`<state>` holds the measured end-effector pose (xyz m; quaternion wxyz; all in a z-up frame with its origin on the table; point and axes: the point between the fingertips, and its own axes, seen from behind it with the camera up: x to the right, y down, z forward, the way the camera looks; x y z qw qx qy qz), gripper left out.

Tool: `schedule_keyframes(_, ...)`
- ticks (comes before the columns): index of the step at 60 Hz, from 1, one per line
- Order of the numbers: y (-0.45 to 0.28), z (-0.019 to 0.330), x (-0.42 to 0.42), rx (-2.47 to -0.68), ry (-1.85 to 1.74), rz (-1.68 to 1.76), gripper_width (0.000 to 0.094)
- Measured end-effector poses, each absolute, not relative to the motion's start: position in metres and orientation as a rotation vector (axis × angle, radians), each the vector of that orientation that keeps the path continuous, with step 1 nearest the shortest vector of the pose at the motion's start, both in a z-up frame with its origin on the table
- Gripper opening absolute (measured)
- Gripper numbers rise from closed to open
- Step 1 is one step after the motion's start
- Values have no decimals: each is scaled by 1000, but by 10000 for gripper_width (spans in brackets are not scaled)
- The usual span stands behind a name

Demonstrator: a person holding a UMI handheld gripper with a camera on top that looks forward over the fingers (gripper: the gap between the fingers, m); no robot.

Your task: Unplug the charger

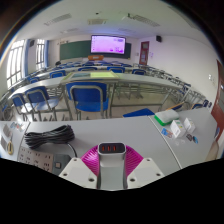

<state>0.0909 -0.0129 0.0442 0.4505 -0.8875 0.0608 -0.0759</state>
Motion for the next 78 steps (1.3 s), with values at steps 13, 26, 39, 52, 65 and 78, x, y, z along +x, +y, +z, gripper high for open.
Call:
schedule_keyframes(13,-25,10,94,-2257,173,-133,482)
schedule_keyframes(26,-54,64,86,-2180,162,-146,850)
schedule_keyframes(39,-137,142,54,-2079,133,-188,856)
schedule_keyframes(52,-242,191,27,-2045,106,-242,856)
schedule_keyframes(65,-298,205,7,-2046,82,-233,853)
schedule_keyframes(78,-311,212,7,-2035,91,-253,850)
